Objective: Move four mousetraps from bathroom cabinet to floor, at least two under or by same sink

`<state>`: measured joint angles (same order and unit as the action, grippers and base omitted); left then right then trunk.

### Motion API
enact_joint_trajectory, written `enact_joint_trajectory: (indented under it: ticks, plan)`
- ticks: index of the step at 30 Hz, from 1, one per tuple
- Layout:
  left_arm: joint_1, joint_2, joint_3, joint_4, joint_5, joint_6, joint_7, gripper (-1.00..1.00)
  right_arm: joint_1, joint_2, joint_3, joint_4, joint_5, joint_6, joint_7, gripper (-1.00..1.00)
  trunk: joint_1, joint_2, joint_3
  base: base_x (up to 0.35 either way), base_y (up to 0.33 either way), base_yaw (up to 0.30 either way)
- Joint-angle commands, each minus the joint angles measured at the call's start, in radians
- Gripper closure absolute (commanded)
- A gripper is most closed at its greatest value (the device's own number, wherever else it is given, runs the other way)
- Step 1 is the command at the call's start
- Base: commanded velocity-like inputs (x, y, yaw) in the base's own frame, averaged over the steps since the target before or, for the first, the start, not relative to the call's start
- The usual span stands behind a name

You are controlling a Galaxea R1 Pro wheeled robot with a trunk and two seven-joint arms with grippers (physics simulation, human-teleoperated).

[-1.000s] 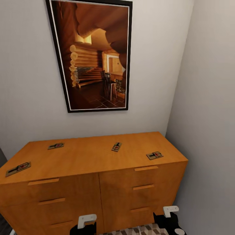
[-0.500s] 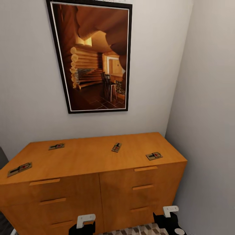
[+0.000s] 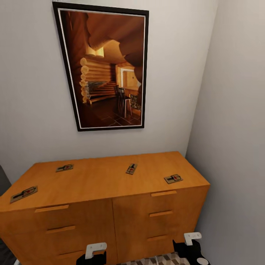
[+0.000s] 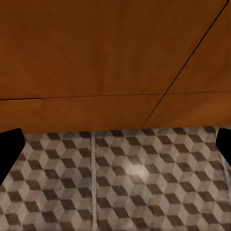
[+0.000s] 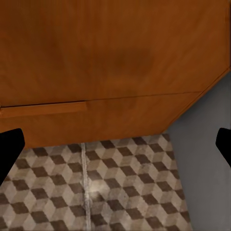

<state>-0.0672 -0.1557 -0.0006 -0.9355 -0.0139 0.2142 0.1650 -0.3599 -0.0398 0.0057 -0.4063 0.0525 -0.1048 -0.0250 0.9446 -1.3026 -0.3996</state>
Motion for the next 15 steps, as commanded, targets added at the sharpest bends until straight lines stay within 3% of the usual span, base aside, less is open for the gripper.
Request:
enact_joint_trajectory:
  ticks: [1,15]
  plan:
    - [0.0,0.0,0.0,0.0,-0.001,0.005,0.003,-1.0,-0.001,0.0,0.001,0.001,0.005,-0.003,-0.003,-1.0,-0.004,0.007,0.002,0.0,0.0,0.0]
    - [0.0,0.002,0.002,0.029,-0.001,-0.002,0.001,-1.0,-0.001,0.0,0.0,0.004,0.004,-0.001,-0.003,-1.0,-0.058,0.105,0.046,0.0,0.0,0.0]
